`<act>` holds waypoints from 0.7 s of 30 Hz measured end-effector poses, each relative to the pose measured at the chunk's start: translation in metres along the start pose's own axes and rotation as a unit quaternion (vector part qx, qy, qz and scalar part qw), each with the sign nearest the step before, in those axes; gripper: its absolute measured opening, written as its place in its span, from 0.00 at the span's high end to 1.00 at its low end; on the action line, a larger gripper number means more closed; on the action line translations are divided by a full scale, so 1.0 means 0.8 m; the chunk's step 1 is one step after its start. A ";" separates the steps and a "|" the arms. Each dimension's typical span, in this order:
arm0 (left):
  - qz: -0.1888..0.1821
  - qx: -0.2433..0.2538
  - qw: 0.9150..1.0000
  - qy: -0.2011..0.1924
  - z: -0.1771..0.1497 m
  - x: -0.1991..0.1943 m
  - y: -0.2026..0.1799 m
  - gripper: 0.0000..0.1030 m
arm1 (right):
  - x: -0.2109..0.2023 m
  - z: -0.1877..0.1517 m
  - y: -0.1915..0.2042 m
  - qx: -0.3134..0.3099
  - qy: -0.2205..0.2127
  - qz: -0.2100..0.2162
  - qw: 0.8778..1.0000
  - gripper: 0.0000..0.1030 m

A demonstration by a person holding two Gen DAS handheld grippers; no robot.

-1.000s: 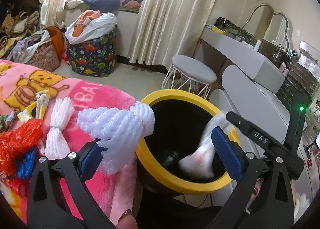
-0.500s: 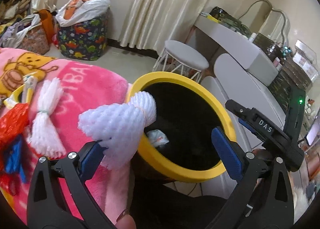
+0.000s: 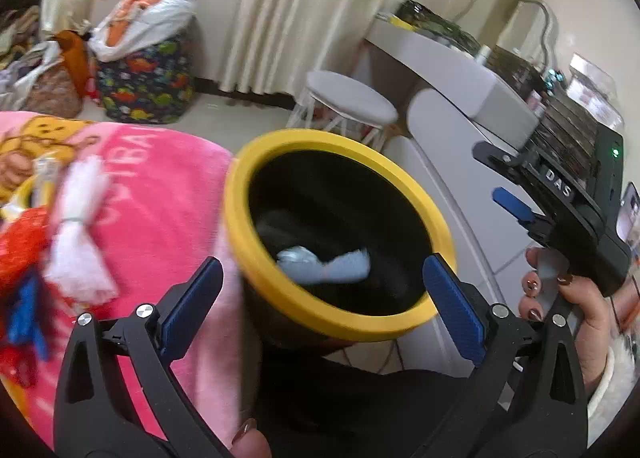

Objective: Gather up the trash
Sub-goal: 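Grasp the red plastic bag with the left tool while the right tool grasps the white mesh bundle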

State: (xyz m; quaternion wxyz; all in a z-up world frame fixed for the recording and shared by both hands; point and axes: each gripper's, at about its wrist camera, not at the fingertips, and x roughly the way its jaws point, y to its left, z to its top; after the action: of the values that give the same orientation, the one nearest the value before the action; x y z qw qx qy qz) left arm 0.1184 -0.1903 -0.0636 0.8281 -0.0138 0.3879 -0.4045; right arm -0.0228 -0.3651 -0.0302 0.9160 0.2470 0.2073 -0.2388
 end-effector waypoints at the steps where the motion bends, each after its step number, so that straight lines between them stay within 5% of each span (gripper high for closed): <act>1: 0.003 -0.002 1.000 -0.004 0.000 -0.005 0.005 0.11 | 0.000 0.000 0.004 -0.004 0.000 0.003 1.000 0.15; 12: 0.088 -0.039 0.993 -0.068 -0.002 -0.087 0.078 0.11 | -0.004 -0.025 0.092 -0.070 0.031 0.077 0.994 0.13; 21: 0.132 -0.088 0.981 -0.109 -0.011 -0.144 0.141 0.11 | -0.001 -0.069 0.182 -0.121 0.084 0.168 0.975 0.13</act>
State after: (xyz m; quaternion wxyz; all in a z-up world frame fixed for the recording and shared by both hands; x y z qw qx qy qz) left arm 0.1438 -0.0333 -0.0350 0.9071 -0.0796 0.3276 -0.2521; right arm 0.0409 -0.2229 -0.0222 0.9455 0.1846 0.2662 -0.0329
